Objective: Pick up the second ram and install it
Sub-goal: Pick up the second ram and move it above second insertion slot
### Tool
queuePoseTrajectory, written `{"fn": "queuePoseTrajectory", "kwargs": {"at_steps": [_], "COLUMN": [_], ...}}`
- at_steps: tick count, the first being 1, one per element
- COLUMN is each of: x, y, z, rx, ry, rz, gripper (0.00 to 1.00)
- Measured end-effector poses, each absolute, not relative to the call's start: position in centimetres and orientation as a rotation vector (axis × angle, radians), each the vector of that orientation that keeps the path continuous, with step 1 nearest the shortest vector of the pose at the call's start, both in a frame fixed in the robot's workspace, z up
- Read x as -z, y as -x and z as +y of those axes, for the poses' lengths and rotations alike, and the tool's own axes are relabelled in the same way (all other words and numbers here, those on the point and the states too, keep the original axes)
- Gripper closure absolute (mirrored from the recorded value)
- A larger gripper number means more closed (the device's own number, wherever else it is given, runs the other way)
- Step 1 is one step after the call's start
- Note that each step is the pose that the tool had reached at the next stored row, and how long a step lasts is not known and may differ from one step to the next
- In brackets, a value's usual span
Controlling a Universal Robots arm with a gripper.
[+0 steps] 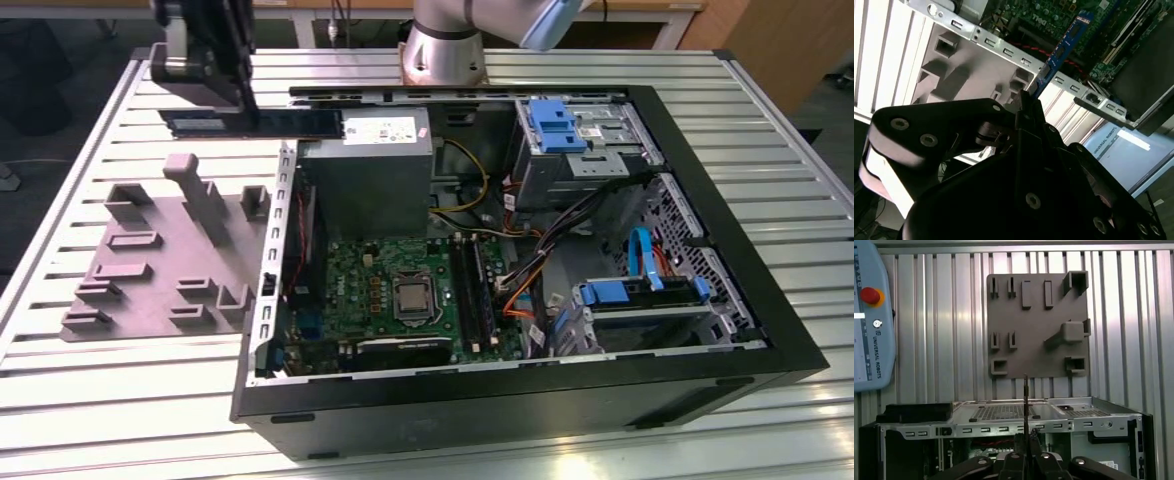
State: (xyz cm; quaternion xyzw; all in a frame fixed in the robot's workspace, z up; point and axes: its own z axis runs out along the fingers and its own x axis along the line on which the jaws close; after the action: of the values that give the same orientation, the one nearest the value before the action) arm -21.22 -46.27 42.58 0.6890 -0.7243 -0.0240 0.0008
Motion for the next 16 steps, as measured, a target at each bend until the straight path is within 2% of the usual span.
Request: {"fn": "queuePoseTrajectory", "kwargs": {"at_steps": [16], "x": [-42.6], "y": [14.1], "z": [-46.3], "rx": [0.075], "ry": [-2.163], "rz": [-2.274], "gripper": [0.86]}}
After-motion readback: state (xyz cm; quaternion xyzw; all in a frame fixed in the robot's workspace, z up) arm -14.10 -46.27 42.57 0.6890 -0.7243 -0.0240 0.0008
